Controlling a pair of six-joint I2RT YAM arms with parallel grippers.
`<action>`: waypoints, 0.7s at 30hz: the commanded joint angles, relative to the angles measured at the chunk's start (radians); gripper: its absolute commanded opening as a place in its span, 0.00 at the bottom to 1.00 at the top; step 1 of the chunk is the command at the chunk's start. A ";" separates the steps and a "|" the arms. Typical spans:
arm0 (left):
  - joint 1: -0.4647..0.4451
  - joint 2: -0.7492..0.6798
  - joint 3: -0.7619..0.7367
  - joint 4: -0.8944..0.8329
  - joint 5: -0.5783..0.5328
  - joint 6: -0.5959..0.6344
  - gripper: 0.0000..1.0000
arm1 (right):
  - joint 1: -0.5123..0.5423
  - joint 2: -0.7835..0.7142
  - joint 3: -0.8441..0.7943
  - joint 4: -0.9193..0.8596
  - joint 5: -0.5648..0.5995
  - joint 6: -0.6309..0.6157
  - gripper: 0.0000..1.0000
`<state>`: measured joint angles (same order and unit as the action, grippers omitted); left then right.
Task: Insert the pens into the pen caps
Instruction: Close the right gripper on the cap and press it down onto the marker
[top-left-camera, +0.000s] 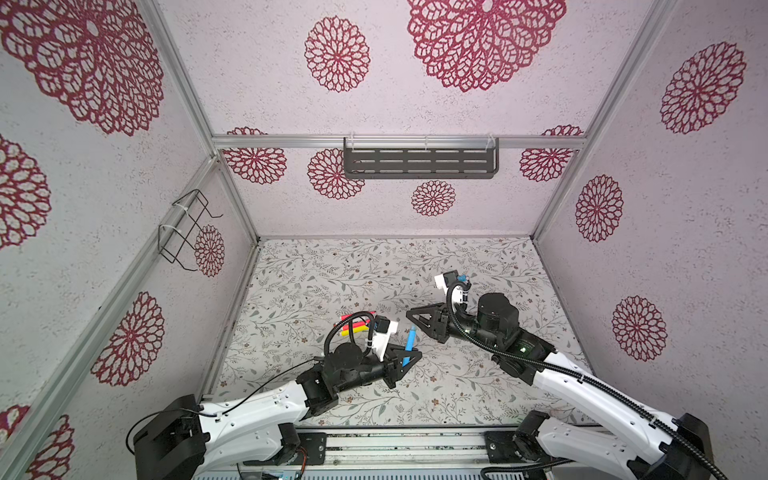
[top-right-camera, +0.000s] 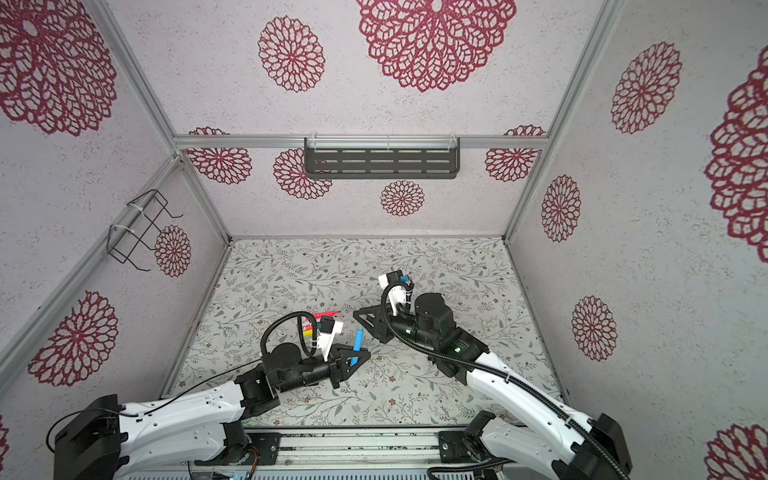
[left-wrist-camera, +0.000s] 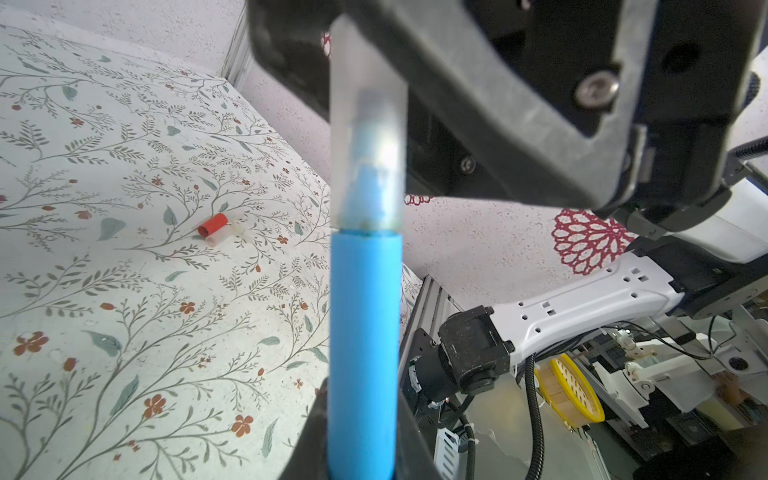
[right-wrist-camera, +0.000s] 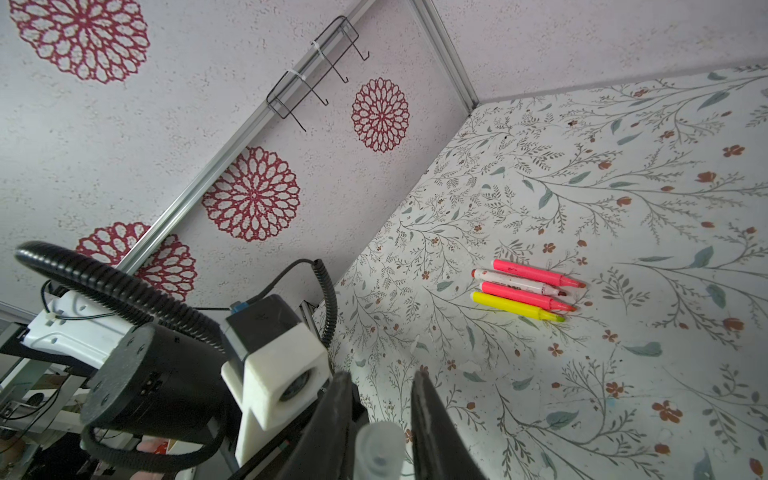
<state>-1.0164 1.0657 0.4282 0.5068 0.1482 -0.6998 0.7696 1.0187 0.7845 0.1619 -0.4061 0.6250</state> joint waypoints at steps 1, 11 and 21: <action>0.014 -0.020 0.042 -0.014 -0.018 0.024 0.00 | 0.011 -0.010 -0.024 0.075 -0.024 0.031 0.23; 0.059 -0.041 0.056 0.005 -0.009 0.026 0.00 | 0.045 -0.024 -0.118 0.130 0.016 0.073 0.00; 0.169 -0.045 0.139 0.014 0.114 0.031 0.00 | 0.217 0.038 -0.143 0.057 0.186 0.042 0.00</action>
<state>-0.9089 1.0531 0.4782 0.3676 0.2787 -0.6548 0.8948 1.0210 0.6697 0.3687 -0.1471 0.7078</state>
